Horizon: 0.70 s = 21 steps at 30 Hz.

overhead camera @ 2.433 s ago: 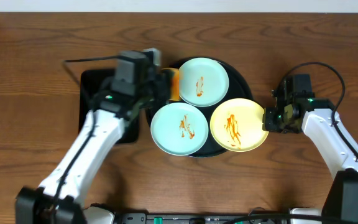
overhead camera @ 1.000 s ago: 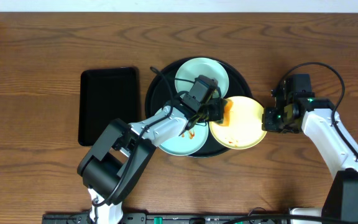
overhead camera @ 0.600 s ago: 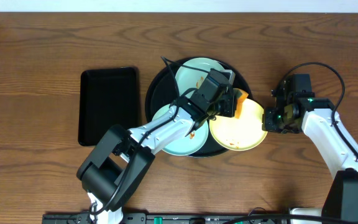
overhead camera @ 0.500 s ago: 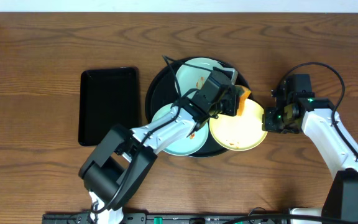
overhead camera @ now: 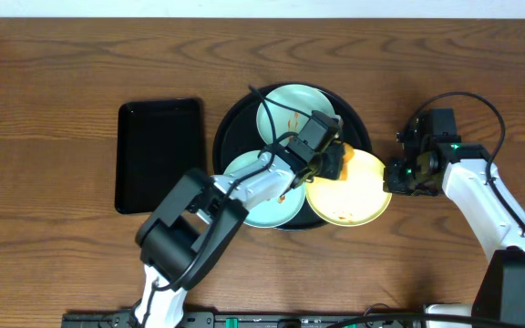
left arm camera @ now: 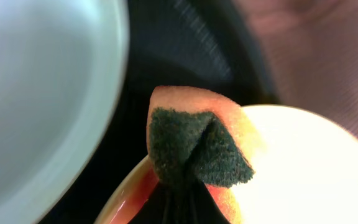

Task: Clean dirty plates on tray and stack at the side
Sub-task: 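Scrub the yellow plate with the sponge held in the left gripper, then lift the yellow plate rim with the right gripper, tilting it up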

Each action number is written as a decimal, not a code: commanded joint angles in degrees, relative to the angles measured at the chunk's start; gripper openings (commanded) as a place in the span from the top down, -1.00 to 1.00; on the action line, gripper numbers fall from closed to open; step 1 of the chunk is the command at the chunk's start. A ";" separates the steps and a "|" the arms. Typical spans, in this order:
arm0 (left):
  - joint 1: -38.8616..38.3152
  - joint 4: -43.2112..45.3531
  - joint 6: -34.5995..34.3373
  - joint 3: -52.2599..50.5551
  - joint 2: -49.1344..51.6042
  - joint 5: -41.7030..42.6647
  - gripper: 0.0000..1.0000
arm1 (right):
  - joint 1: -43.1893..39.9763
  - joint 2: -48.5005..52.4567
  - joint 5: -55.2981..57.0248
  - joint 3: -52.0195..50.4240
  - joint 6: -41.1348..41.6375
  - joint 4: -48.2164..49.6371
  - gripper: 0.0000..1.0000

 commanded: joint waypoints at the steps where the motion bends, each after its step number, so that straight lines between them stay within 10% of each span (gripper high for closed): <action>1: 1.75 -5.49 1.81 -1.03 -1.97 -1.20 0.85 | -0.26 0.55 1.57 -0.13 -0.26 -0.20 0.98; 10: 2.40 -12.85 3.10 -1.03 -10.62 -0.92 0.85 | -0.26 0.55 1.53 -0.13 -0.26 -0.17 0.95; 15: 2.80 -14.27 4.04 -1.03 -16.52 -2.25 0.85 | -0.26 0.55 1.53 -0.13 -0.26 -0.07 0.30; 21: 5.49 -22.60 4.02 -1.03 -19.71 -10.54 0.85 | -0.26 0.55 -0.68 -0.20 -0.26 -0.13 0.21</action>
